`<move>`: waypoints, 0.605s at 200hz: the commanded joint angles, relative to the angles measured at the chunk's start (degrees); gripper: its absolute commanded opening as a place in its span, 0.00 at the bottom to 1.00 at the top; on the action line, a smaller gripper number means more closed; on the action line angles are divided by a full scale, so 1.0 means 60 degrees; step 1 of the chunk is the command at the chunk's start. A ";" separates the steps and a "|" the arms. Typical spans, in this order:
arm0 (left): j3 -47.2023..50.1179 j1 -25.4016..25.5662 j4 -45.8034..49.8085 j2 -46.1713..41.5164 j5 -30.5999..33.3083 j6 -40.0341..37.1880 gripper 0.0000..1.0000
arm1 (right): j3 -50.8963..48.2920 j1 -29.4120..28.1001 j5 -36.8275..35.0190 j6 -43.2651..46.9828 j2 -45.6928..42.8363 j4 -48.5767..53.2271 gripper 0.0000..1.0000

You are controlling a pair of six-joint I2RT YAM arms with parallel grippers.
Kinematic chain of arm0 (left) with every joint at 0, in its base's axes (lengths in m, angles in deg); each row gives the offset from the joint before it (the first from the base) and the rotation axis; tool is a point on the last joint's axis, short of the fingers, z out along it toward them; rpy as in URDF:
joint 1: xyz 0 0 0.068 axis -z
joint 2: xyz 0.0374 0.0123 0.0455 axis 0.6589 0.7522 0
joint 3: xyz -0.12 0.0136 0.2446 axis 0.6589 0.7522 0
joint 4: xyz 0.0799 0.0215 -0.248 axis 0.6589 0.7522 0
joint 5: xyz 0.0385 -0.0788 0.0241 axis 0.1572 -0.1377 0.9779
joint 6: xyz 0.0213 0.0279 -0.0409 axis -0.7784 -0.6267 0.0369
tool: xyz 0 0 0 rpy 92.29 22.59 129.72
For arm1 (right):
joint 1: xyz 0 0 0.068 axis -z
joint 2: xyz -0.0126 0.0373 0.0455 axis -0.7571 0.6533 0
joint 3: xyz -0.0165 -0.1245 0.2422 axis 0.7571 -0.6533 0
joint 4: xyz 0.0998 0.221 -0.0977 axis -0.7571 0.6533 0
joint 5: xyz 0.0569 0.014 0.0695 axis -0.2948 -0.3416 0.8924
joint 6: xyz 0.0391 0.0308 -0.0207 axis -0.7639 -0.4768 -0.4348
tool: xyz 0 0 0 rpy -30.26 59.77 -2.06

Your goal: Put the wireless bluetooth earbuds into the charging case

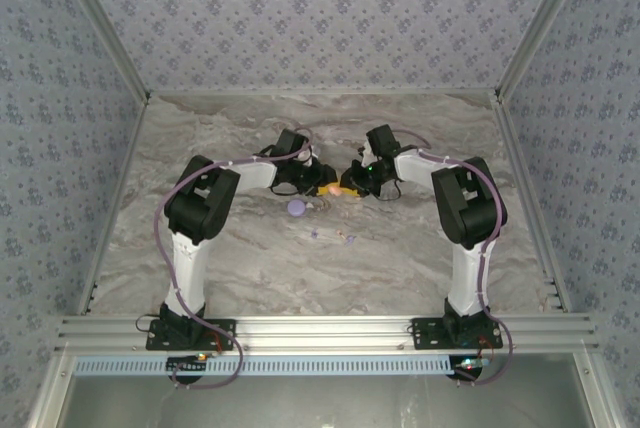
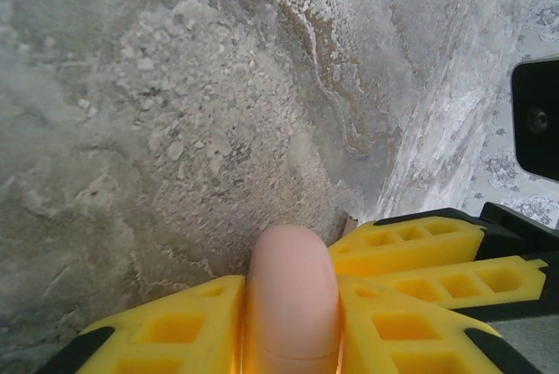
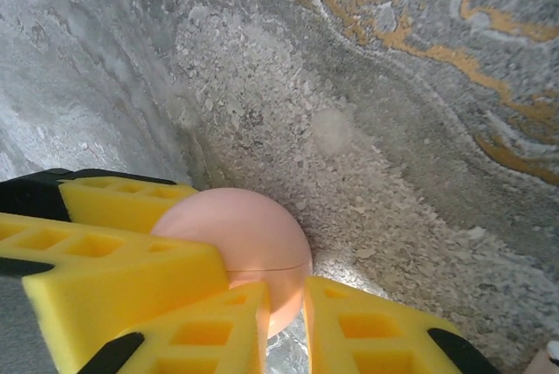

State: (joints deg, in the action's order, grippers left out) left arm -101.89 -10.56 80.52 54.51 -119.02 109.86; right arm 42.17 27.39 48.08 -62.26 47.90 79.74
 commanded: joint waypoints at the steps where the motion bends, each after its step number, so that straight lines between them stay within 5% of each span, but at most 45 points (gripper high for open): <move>1: -0.0183 0.0225 -0.0440 -0.0127 -0.0403 0.0000 0.27 | -0.0092 -0.0133 0.0533 -0.0135 -0.0028 -0.0066 0.21; 75: -0.0383 0.0114 0.0883 -0.0893 0.0329 -0.1265 0.21 | -0.0560 0.0335 -0.0271 0.0732 -0.1606 0.0404 0.33; 121: 0.0439 -0.0298 -0.0358 -0.2587 0.0249 -0.1765 0.22 | -0.1798 0.1115 0.0887 0.1736 -0.3612 -0.0685 0.45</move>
State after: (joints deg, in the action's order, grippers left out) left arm -100.85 -10.69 83.53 47.18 -117.03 102.45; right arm 34.61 31.67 48.28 -56.30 32.67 79.70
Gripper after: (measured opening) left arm 0.220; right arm 0.430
